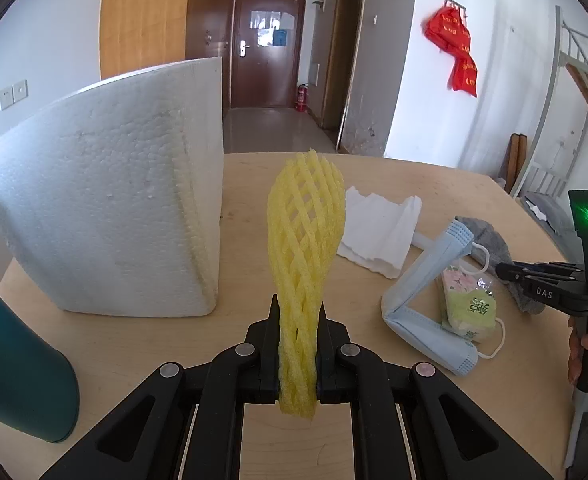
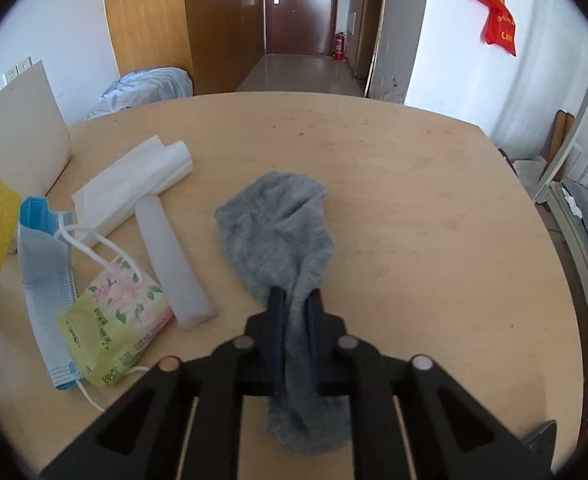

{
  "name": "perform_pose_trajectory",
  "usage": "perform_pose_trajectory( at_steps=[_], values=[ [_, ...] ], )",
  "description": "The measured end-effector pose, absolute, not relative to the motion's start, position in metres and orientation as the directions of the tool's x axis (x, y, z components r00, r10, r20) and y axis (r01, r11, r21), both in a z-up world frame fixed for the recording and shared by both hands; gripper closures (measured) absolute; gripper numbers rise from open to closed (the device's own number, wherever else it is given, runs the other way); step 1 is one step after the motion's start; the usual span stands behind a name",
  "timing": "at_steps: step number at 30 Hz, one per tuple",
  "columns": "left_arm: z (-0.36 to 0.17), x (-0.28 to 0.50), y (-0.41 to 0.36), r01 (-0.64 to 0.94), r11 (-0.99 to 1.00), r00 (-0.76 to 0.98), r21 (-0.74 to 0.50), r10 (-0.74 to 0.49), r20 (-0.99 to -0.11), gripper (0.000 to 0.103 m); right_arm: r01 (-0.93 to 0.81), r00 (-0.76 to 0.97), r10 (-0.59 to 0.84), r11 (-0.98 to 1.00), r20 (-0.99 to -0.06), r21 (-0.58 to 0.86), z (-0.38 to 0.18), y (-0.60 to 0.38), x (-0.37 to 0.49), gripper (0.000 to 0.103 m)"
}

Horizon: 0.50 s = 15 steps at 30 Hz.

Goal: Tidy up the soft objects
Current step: 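Lift the yellow net with the left tool while the right tool lifts the grey sock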

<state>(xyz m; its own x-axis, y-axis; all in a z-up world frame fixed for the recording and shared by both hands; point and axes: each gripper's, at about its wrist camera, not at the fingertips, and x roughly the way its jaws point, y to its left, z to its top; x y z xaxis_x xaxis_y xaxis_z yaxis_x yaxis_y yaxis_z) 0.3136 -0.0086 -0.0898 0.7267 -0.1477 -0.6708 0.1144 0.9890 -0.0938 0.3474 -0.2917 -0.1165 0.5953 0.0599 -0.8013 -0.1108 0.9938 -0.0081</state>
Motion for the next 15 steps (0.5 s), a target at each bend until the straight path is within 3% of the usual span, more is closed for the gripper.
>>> perform_pose_trajectory(
  at_steps=[15],
  values=[
    [-0.078, 0.297, -0.01, 0.115, 0.991, 0.75, -0.074, -0.136, -0.648, 0.091, -0.097, 0.678, 0.07, 0.995, -0.732, 0.004, -0.087, -0.292, 0.324, 0.093]
  ],
)
